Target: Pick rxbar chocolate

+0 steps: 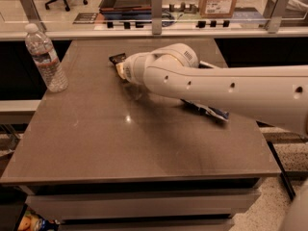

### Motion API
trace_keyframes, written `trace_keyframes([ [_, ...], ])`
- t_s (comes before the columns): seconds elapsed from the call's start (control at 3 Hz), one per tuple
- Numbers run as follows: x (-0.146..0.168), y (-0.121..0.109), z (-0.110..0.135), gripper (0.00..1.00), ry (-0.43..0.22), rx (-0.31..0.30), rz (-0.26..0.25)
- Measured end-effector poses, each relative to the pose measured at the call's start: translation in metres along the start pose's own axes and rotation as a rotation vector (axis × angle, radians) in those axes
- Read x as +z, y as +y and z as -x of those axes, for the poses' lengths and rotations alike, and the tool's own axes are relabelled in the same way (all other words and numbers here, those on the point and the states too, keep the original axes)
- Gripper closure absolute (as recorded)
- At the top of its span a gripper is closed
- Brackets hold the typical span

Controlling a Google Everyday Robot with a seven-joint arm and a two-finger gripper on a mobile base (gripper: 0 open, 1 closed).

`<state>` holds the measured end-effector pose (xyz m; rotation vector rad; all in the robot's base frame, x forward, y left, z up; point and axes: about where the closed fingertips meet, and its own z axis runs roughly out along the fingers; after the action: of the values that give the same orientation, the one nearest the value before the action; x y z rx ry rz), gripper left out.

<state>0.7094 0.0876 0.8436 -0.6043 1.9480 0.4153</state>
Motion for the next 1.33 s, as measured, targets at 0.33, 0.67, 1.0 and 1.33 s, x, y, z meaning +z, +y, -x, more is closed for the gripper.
trace_keyframes([
  [0.33, -0.027, -0.008, 0.022, 1.00, -0.004, -0.036, -0.048],
  [0.67, -0.047, -0.007, 0.037, 1.00, -0.013, -0.065, -0.072],
  [1.0, -0.056, 0.007, 0.039, 1.00, -0.034, -0.078, -0.039],
  [1.33, -0.065, 0.030, 0.045, 1.00, -0.038, -0.059, 0.019],
])
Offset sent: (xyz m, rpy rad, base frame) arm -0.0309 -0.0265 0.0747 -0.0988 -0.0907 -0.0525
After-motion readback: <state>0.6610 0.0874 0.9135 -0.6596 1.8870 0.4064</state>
